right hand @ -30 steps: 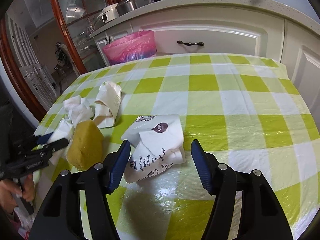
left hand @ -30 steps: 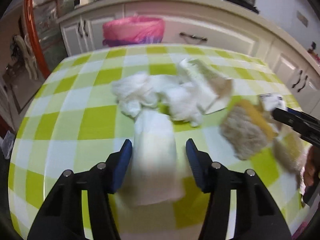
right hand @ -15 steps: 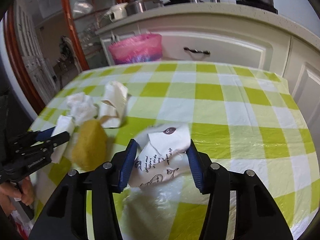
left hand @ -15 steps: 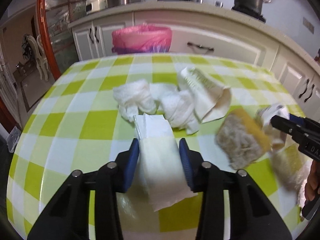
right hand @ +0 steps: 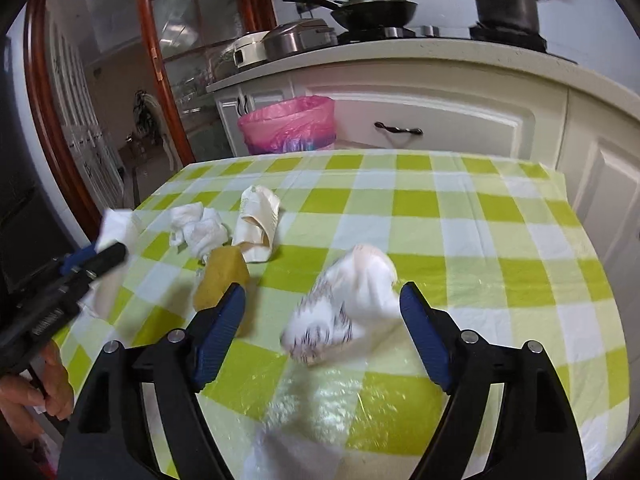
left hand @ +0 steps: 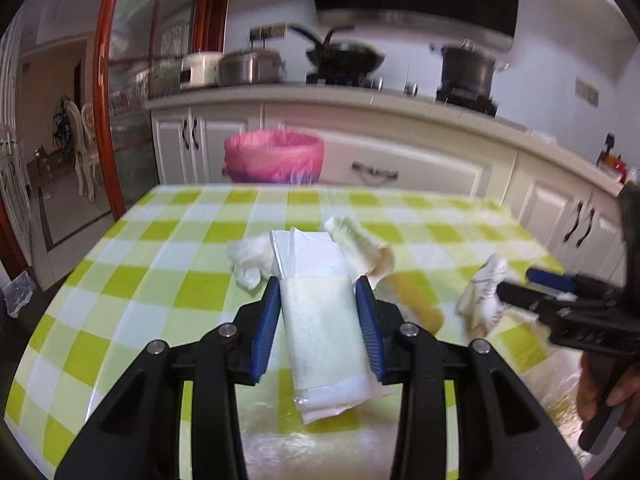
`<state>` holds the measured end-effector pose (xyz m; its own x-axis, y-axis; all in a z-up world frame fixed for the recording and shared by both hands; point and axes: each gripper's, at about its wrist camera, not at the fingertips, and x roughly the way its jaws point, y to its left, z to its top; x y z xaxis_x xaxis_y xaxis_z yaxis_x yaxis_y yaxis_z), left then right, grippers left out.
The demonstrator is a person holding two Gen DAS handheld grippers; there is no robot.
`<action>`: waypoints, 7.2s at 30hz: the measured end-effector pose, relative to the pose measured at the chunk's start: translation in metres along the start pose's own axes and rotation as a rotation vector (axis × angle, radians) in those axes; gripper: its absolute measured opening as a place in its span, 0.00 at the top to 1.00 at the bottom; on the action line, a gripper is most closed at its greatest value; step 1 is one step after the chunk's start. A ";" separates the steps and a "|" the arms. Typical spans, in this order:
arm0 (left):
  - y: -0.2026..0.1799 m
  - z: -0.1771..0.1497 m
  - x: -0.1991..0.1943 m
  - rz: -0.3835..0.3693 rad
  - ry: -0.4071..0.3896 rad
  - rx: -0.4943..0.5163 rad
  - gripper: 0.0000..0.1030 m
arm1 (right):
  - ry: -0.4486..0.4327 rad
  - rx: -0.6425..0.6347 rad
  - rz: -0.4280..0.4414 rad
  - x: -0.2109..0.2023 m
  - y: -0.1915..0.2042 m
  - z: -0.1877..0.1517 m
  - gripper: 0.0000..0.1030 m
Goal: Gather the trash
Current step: 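Carry the paper towel and printed paper bag with both tools to the pink bin, then open both tools over the pink bin, dropping the towel and paper bag, then move both tools back over the table, then grasp the crumpled white tissue with the left tool while the right tool grasps the yellow sponge roll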
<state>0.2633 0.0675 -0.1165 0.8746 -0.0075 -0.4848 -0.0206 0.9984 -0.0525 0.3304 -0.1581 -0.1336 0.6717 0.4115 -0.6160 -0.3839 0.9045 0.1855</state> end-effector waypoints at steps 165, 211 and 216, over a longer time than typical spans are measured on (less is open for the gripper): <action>0.058 -0.001 -0.053 0.149 -0.112 -0.046 0.05 | 0.057 -0.108 0.054 0.064 0.081 0.010 0.18; -0.006 0.014 0.149 0.131 0.289 0.004 0.72 | -0.094 0.074 0.166 0.012 -0.030 0.033 0.74; -0.012 0.014 0.112 0.090 0.210 0.016 0.74 | -0.097 0.054 0.178 0.009 -0.021 0.032 0.74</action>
<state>0.3681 0.0555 -0.1574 0.7493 0.0717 -0.6584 -0.0850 0.9963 0.0119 0.3649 -0.1699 -0.1181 0.6555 0.5718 -0.4934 -0.4690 0.8203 0.3275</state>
